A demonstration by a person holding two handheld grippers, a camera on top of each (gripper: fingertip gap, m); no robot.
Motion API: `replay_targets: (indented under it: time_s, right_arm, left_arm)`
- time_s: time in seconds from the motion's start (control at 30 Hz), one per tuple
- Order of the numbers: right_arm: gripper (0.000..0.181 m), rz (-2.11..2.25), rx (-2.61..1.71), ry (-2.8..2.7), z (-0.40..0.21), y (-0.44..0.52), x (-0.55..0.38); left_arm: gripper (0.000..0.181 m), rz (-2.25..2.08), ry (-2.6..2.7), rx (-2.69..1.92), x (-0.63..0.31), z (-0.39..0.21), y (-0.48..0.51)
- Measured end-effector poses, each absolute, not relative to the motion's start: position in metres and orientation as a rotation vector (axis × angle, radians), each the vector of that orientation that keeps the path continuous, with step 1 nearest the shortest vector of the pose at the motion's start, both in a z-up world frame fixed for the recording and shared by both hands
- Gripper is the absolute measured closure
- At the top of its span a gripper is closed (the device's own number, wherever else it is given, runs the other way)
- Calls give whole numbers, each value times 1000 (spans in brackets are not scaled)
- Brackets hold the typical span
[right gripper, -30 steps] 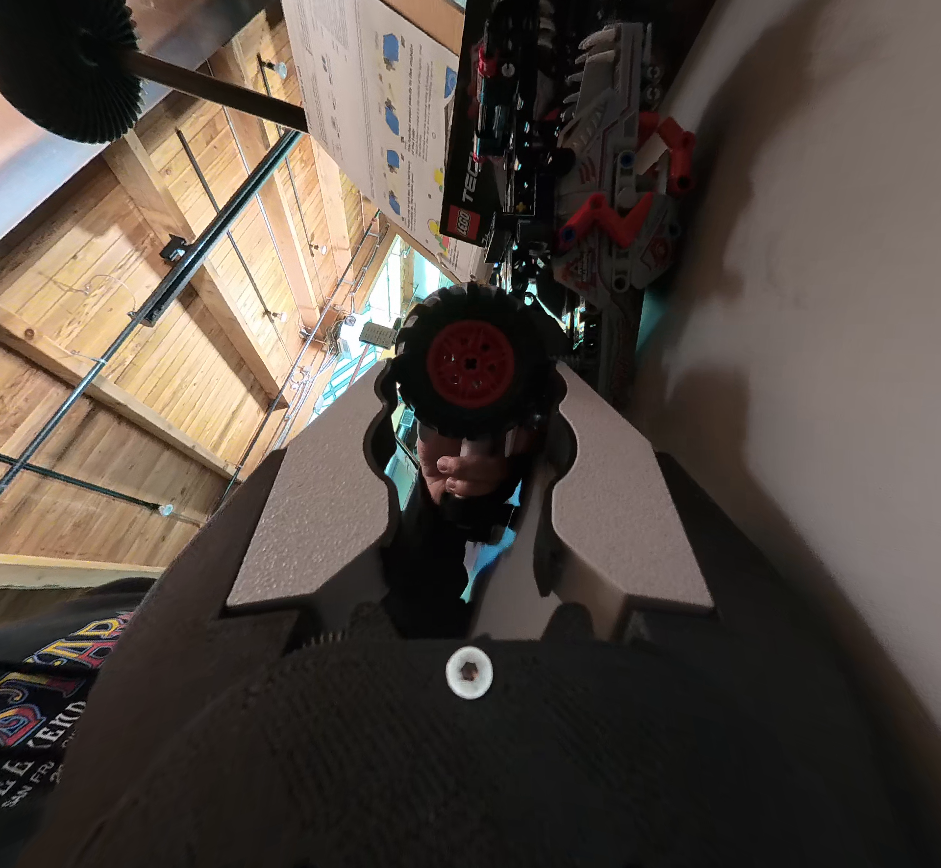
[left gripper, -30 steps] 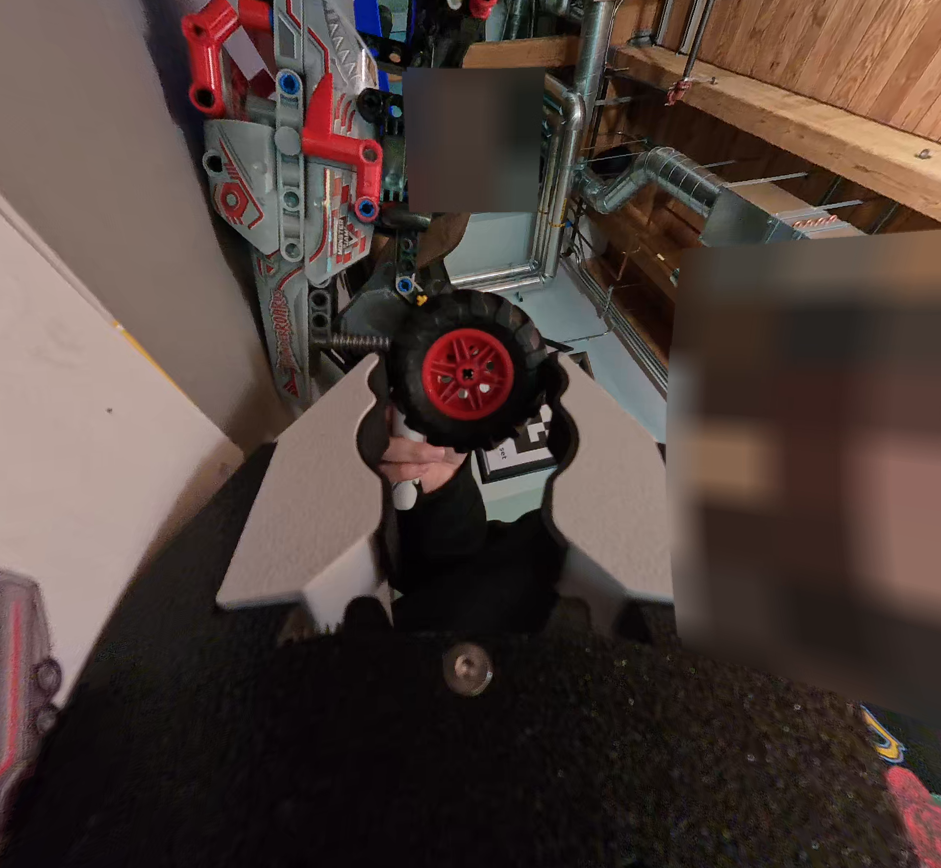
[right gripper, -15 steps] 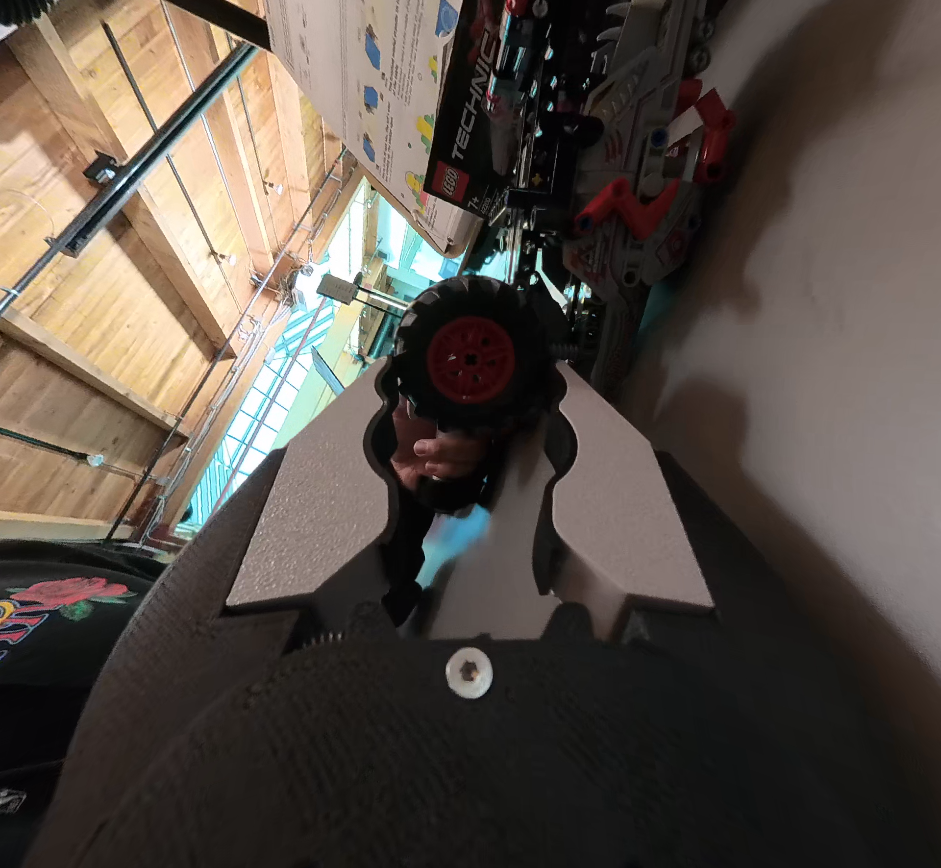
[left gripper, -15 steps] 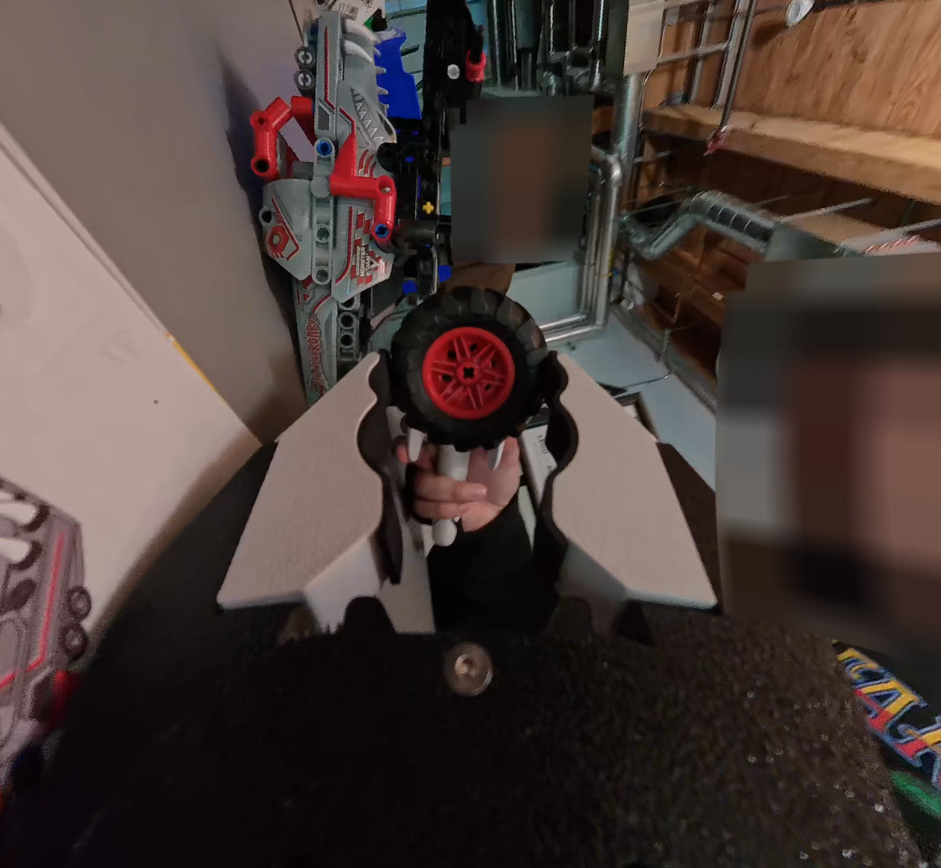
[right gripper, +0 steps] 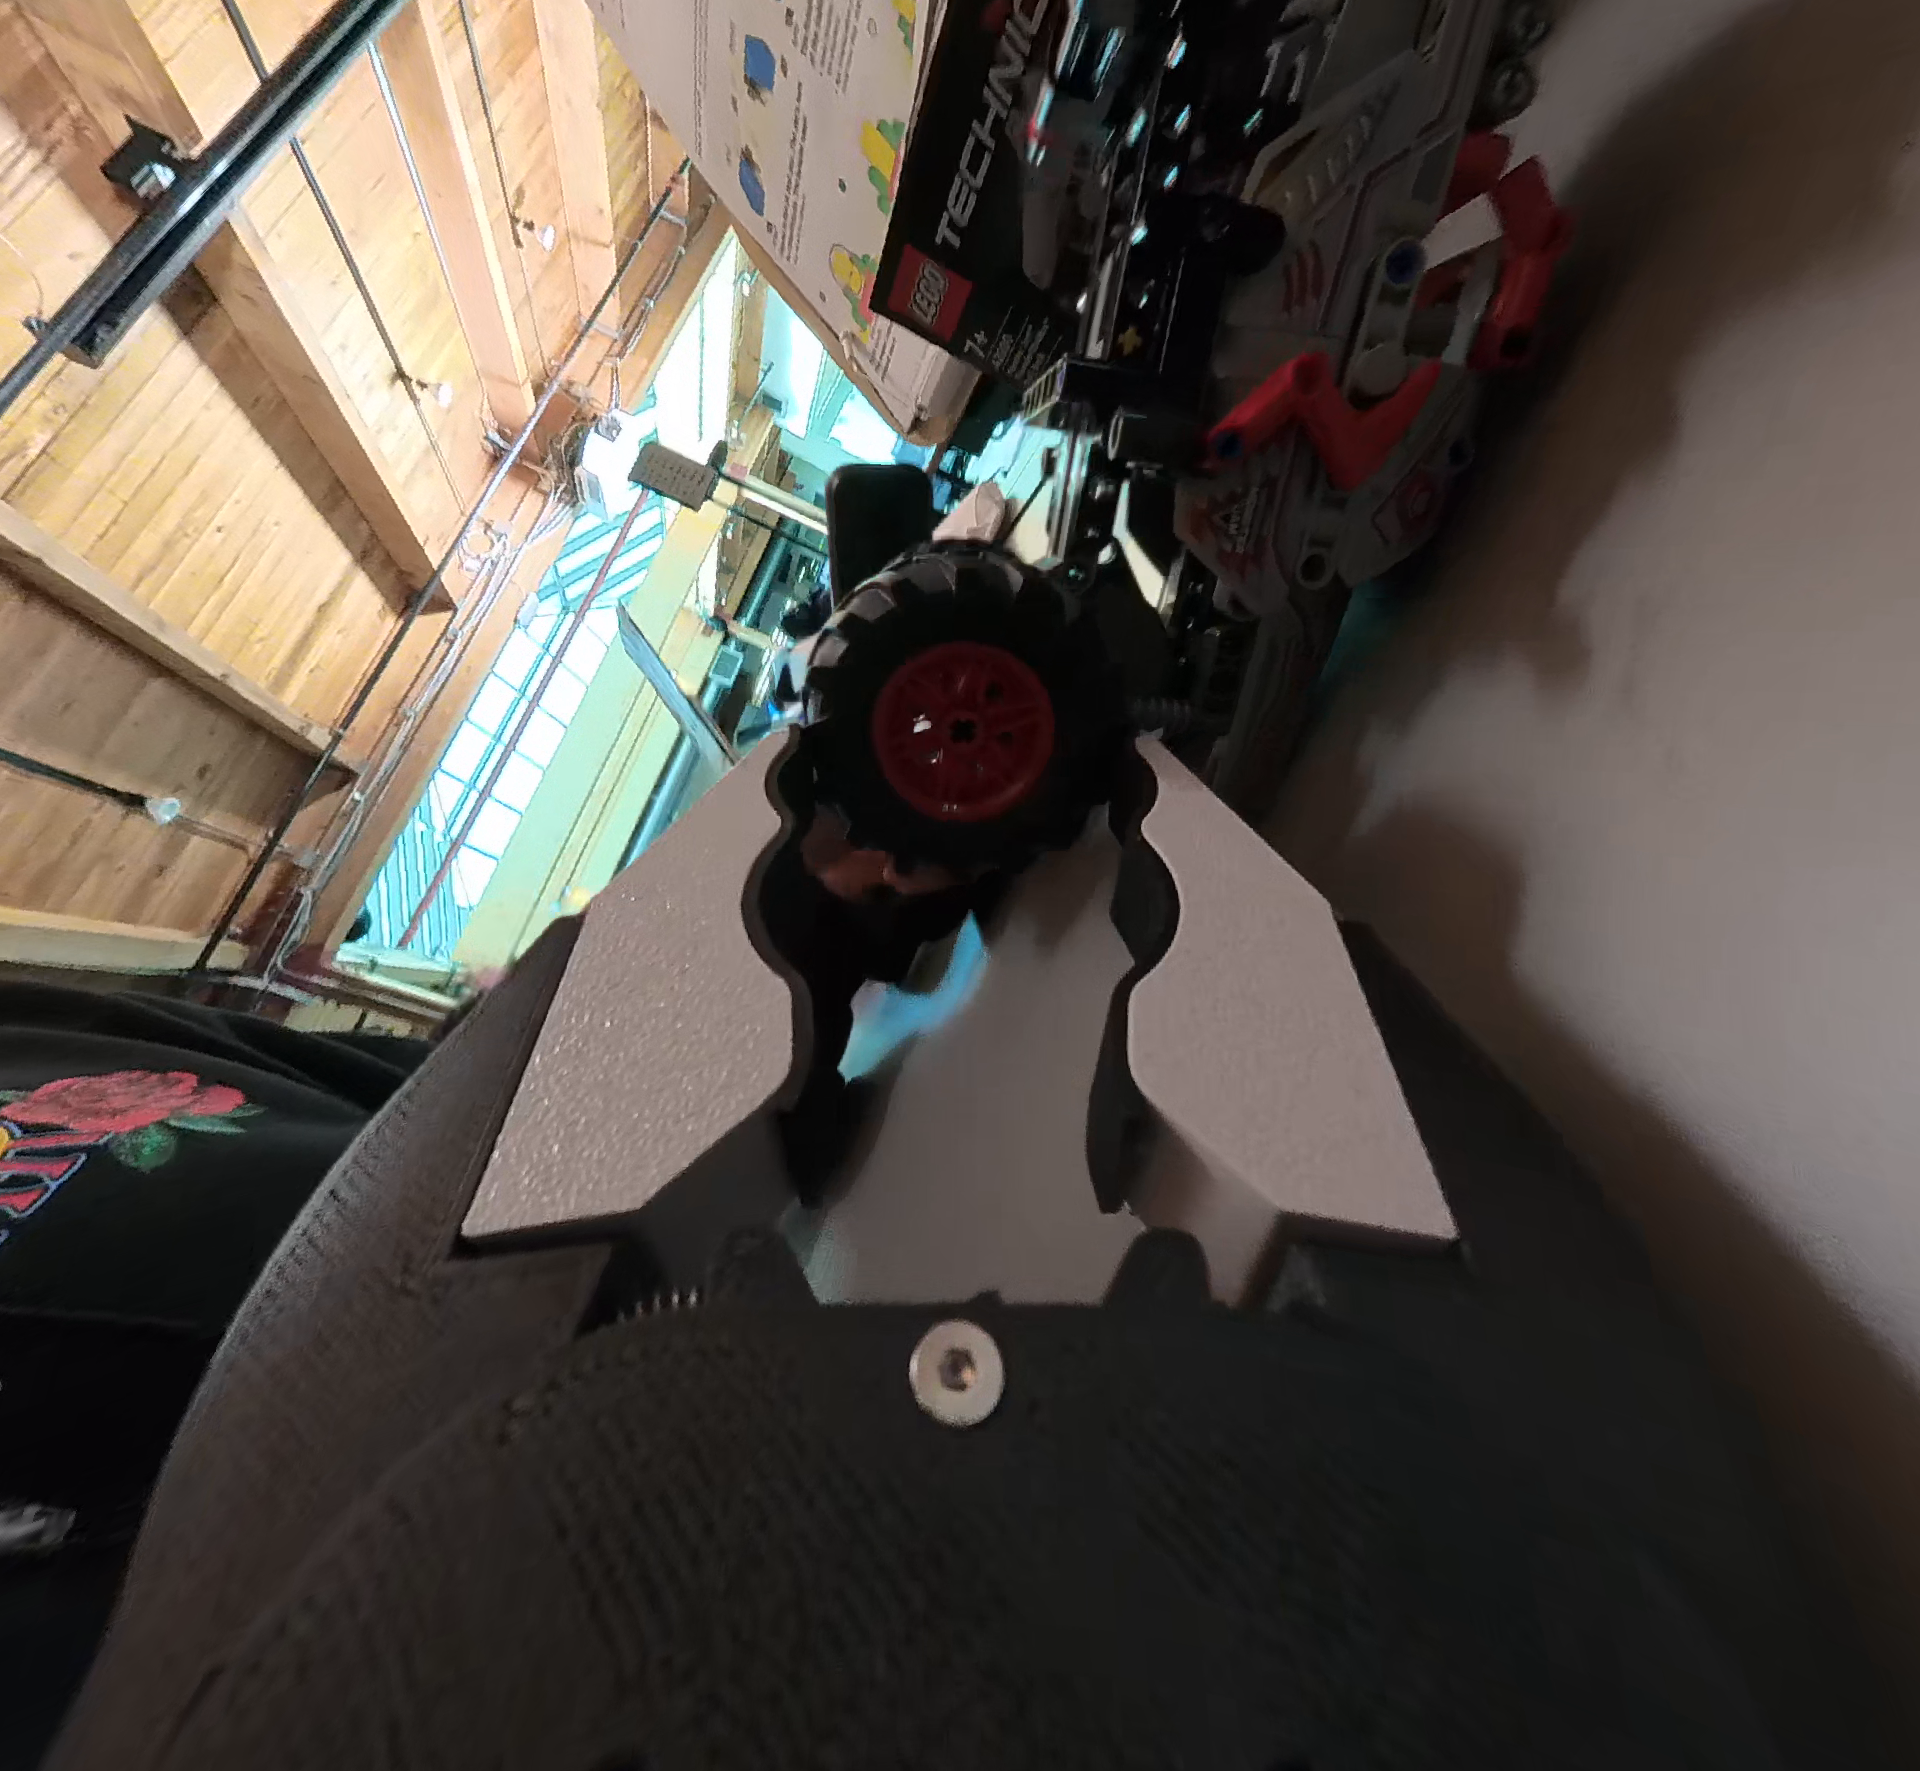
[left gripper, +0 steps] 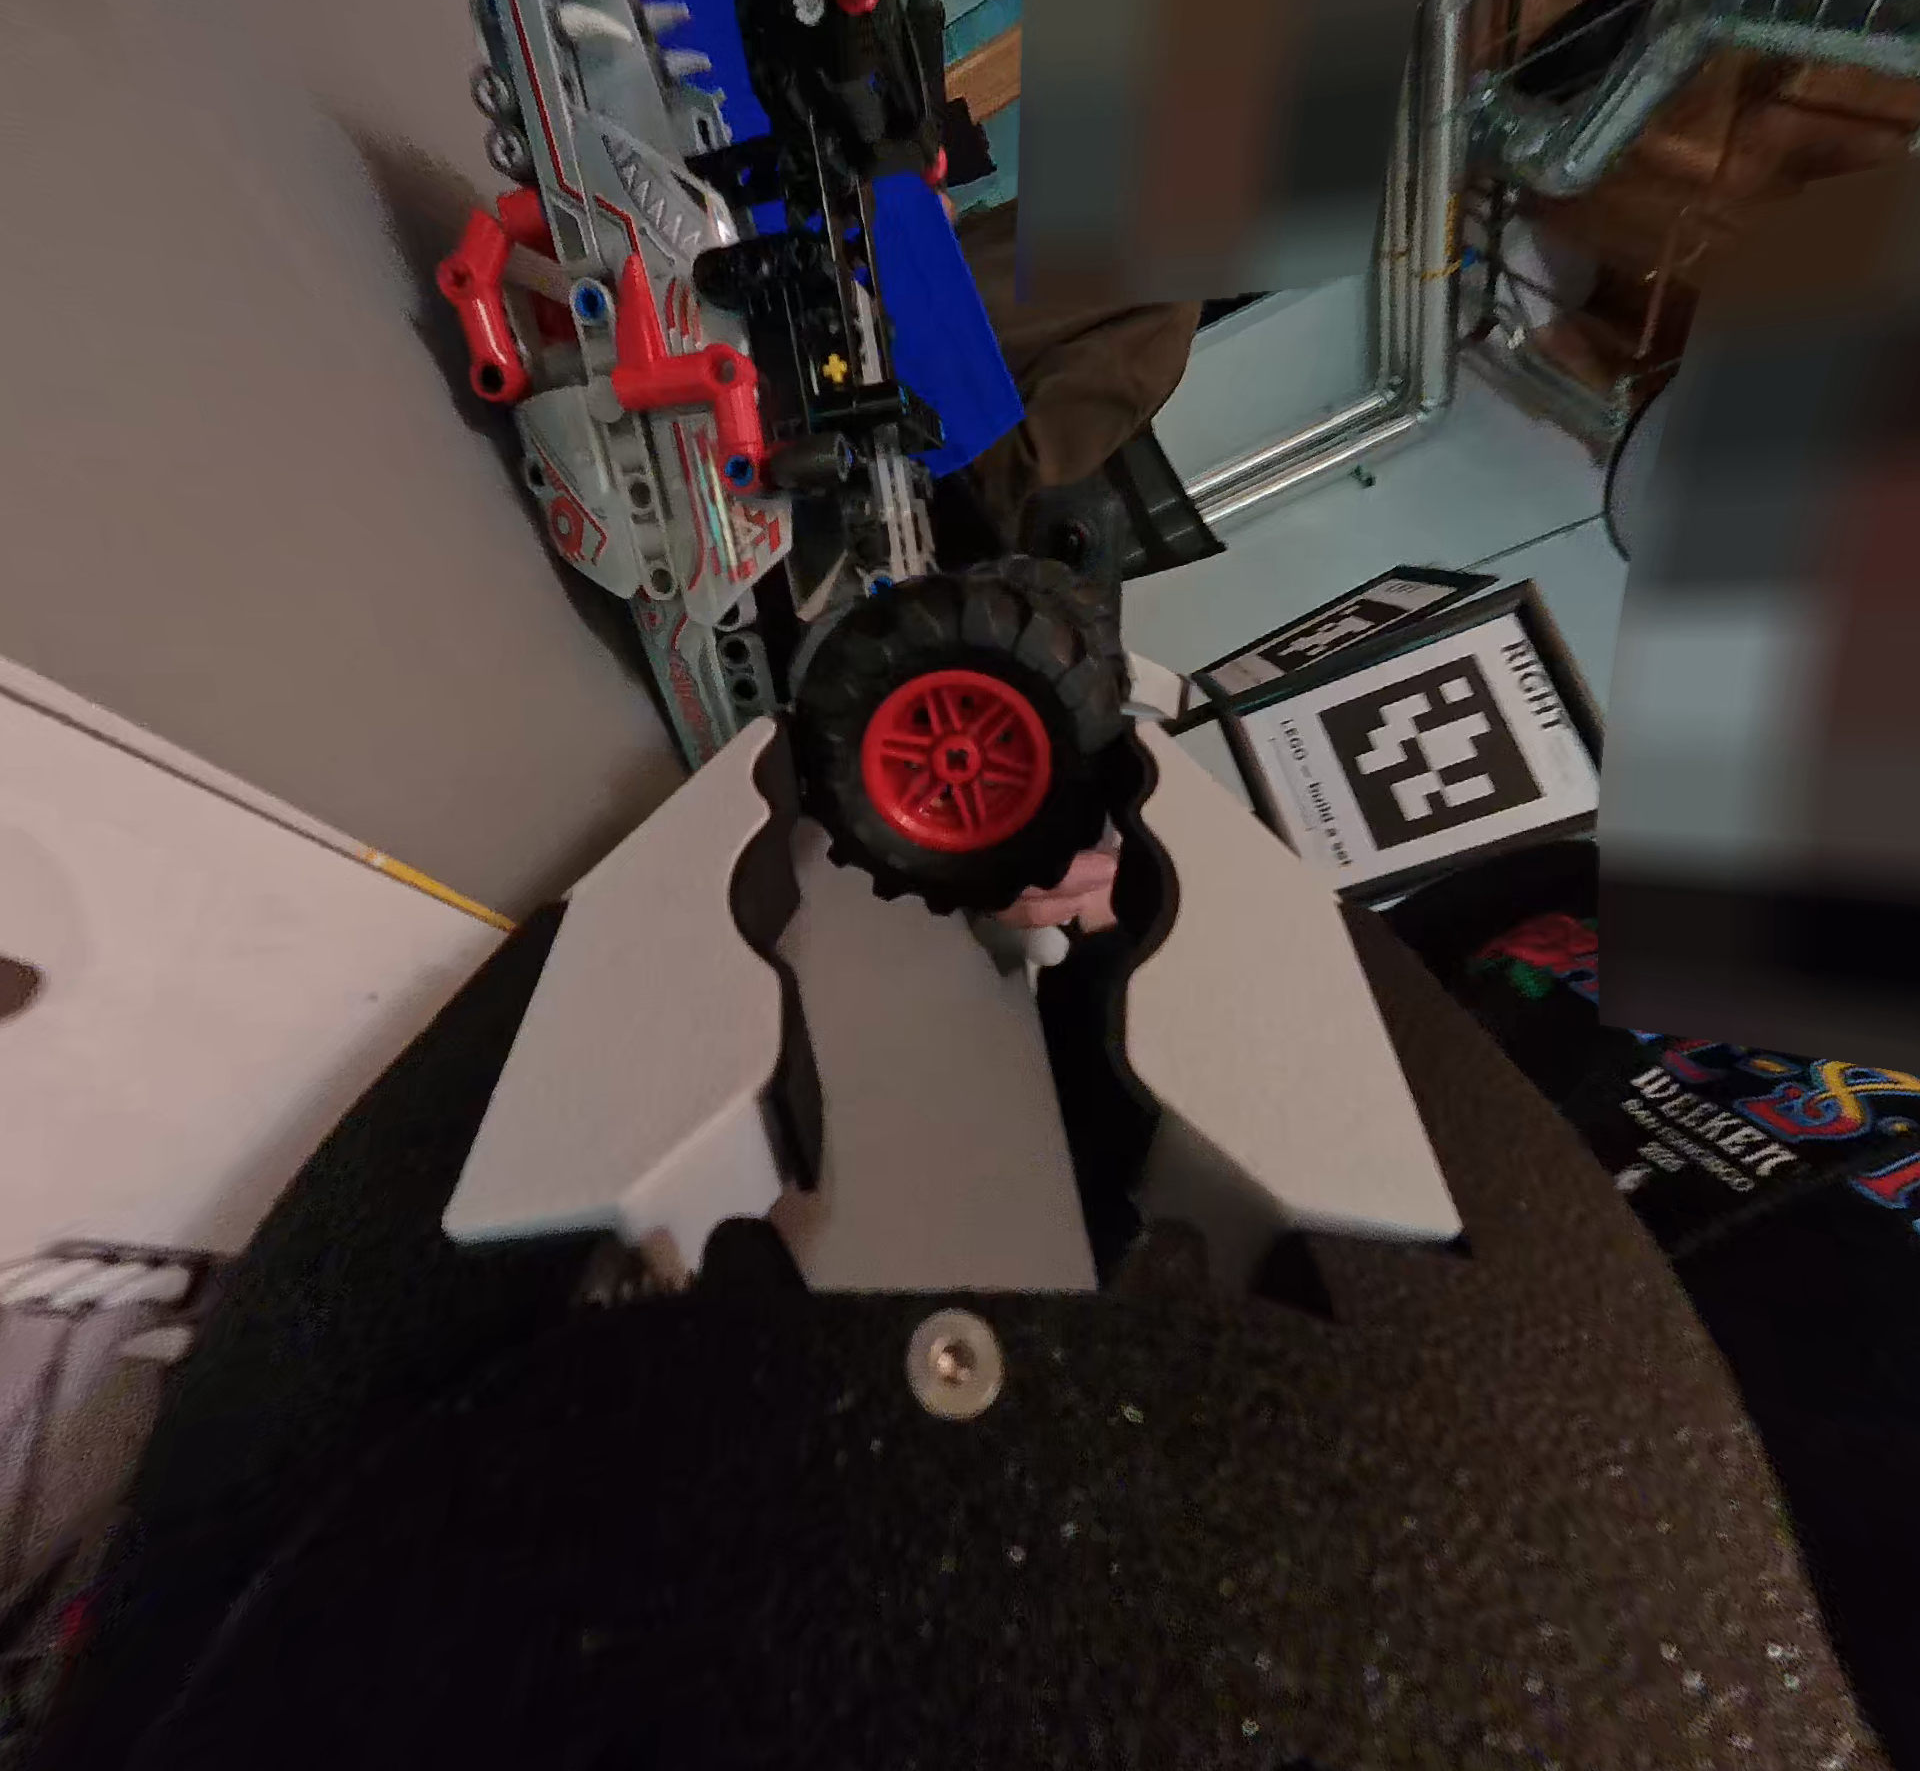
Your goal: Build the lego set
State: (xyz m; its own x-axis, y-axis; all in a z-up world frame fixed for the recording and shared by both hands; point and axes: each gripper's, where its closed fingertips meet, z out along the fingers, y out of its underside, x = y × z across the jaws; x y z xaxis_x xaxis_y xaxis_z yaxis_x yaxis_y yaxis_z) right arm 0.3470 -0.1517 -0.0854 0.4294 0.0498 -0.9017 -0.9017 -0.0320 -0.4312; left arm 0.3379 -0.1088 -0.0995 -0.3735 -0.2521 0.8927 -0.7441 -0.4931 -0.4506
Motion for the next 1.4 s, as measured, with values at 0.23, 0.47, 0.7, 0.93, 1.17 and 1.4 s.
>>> replay_targets:
  time_s: [0.23, 0.47, 0.7, 0.93, 1.17, 1.4]
  right_arm:
    - [121, 834, -1525, 705, -85, -152, 345]
    - [111, 754, -1662, 546, -86, -154, 345]
    - [121, 651, -1664, 472, -80, -157, 359]
    - [121, 588, -1703, 392, -81, -156, 359]
    - [121, 588, -1719, 367, -81, -157, 358]
    - [122, 645, -1679, 413, -81, -158, 364]
  left_arm:
    - [122, 1947, -1425, 1436, 339, -98, -109]
    - [122, 1921, -1465, 1374, 336, -97, -117]
    - [122, 1917, -1493, 1344, 336, -96, -122]
    - [122, 1919, -1476, 1352, 337, -96, -120]
    - [123, 1909, -1592, 1343, 336, -99, -121]
    - [123, 1844, -1781, 1271, 333, -102, -127]
